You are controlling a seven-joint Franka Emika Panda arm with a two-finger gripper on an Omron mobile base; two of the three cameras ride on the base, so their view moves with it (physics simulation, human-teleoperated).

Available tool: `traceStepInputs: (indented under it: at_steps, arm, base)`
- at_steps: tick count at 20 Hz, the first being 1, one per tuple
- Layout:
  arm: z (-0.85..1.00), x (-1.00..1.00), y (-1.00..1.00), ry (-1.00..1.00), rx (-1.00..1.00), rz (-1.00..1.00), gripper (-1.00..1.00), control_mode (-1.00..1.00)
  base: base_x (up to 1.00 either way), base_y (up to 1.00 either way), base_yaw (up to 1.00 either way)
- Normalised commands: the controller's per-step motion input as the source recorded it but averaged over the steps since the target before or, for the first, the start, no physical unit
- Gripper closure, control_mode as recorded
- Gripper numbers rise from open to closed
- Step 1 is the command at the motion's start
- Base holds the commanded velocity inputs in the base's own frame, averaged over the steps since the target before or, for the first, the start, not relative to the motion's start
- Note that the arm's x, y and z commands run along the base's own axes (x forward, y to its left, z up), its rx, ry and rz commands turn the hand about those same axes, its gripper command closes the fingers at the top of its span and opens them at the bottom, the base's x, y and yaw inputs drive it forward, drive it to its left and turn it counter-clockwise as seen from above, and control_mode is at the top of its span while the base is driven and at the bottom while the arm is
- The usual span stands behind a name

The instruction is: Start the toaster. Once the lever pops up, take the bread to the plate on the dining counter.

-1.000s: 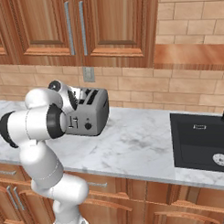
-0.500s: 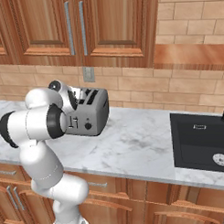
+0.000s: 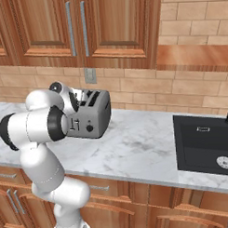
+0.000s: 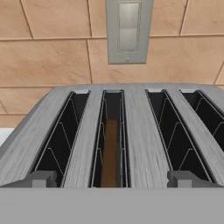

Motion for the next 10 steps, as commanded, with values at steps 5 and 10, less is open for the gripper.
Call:
traceStepInputs:
  at_steps: [5,10]
  arm:
    - [0.0,0.0,0.0,0.0,0.0,0.0,-1.0,-1.0]
    - [0.0,0.0,0.0,0.0,0.0,0.0,-1.0,-1.0]
  base:
    - [0.0,0.0,0.0]
    - [0.0,0.0,0.0]
